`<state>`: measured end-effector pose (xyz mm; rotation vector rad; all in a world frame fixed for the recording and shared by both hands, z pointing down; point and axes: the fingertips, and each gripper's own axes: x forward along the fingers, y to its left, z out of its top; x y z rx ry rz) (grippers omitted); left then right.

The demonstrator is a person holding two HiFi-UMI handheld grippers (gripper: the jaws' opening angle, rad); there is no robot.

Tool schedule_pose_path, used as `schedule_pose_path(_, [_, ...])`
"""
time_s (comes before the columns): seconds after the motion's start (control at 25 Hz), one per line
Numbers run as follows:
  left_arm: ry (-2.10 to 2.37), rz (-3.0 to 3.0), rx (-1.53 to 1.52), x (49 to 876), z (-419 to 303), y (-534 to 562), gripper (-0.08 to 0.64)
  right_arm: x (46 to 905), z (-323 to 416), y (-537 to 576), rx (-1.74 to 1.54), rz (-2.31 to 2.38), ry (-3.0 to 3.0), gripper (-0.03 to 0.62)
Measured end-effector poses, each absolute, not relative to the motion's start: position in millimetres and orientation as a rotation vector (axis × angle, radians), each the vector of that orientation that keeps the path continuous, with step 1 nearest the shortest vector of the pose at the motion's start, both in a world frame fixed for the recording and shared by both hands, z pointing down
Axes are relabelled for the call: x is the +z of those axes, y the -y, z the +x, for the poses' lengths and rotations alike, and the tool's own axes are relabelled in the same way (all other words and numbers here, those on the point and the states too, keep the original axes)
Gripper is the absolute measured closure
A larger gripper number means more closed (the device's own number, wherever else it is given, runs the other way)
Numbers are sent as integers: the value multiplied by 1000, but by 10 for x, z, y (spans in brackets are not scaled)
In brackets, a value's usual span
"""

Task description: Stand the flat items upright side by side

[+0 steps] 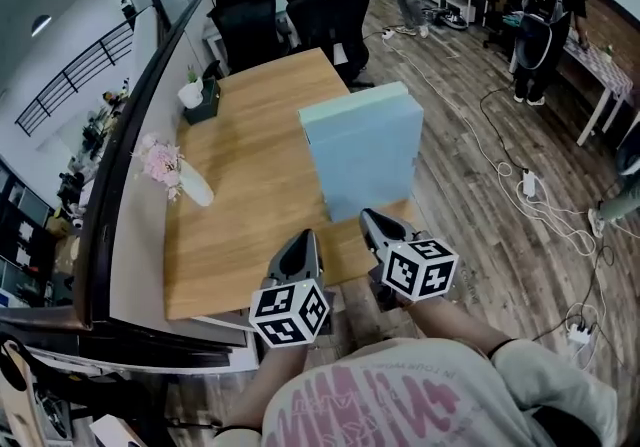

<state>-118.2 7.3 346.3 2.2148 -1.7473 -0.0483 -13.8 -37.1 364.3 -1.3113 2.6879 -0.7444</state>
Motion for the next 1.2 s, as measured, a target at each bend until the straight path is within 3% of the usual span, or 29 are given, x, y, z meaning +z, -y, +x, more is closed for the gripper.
schedule_pose_path(0.24, [1717, 2242, 4, 3333, -1606, -184, 557, 3431, -480, 229, -567, -1427, -2727, 595])
schedule_pose_path(0.6, [1731, 2213, -7, 3344, -2187, -349, 557, 3562, -709, 53, -608, -1545, -2702, 595])
schedule_pose_path(1.2, [1723, 2247, -23, 3283, -2258, -457, 556, 3563, -645, -73, -617, -1613, -2667, 595])
